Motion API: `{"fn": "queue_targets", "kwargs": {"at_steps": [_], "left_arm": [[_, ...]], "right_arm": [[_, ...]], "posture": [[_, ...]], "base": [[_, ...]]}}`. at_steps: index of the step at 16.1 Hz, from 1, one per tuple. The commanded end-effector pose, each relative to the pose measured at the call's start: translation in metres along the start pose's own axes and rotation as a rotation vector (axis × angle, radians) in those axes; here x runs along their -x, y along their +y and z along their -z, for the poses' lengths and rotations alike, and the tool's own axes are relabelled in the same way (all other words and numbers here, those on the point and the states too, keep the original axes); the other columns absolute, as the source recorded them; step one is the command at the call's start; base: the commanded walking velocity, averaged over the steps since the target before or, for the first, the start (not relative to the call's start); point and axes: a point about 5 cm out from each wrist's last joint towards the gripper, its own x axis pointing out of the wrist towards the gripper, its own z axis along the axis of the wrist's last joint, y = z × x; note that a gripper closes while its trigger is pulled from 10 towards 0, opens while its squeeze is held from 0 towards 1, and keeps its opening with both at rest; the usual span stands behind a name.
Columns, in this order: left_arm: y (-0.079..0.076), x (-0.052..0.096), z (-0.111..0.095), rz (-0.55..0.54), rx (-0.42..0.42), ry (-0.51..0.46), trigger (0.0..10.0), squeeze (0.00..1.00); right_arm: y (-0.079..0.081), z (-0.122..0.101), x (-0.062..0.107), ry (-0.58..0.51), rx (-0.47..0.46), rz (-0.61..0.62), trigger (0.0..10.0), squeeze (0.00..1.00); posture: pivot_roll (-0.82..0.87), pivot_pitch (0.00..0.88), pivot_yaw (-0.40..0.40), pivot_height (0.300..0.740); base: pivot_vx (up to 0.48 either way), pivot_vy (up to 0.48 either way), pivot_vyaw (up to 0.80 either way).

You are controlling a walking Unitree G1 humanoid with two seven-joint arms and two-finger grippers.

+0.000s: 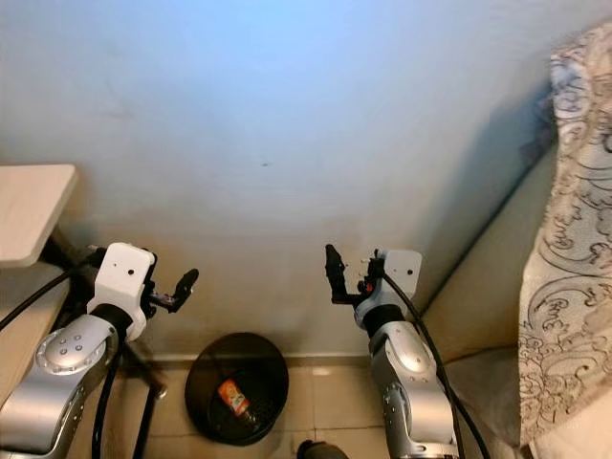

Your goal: Clean up the room

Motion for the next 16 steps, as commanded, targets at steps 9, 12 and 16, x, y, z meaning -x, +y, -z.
{"fn": "queue_targets", "kwargs": {"at_steps": [9,12,16], "left_arm": [[0.003,-0.002,-0.007,-0.019,0.002,-0.023,10.0,0.00],[0.003,-0.003,-0.008,-0.013,0.001,-0.028,10.0,0.00],[-0.001,-0.003,-0.009,-0.006,0.003,-0.034,10.0,0.00]], "right_arm": [[-0.007,-0.015,-0.006,-0.077,0.135,-0.035,10.0,1.00],[-0.009,-0.015,-0.007,-0.088,0.211,-0.052,10.0,1.00],[-0.008,-0.013,-0.006,-0.060,0.093,-0.023,10.0,1.00]], "posture": [[0.01,0.000,-0.016,0.740],[0.00,0.000,-0.021,0.740],[0.00,0.000,-0.026,0.740]], "base": [[0.000,0.000,-0.80],[0.000,0.000,-0.80],[0.000,0.000,-0.80]]}}
